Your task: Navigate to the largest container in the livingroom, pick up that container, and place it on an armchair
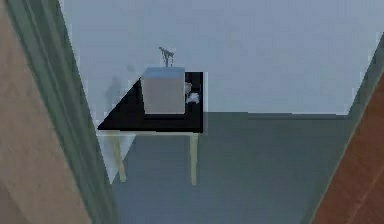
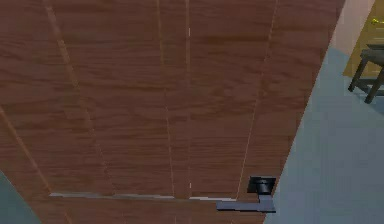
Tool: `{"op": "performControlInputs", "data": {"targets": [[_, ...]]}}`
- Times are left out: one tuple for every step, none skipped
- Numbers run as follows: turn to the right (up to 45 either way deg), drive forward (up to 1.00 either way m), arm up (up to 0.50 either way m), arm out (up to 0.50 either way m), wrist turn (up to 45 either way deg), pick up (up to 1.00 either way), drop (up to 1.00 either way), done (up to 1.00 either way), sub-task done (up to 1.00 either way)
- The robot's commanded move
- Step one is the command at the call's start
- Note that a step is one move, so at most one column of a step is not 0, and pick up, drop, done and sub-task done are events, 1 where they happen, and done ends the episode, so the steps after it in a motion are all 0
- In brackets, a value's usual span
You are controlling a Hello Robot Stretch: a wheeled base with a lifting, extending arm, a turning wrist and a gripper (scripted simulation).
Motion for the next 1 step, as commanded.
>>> {"op": "performControlInputs", "data": {"targets": [[6.0,0.0,0.0,0.0,0.0,0.0,0.0,0.0,0.0]]}}
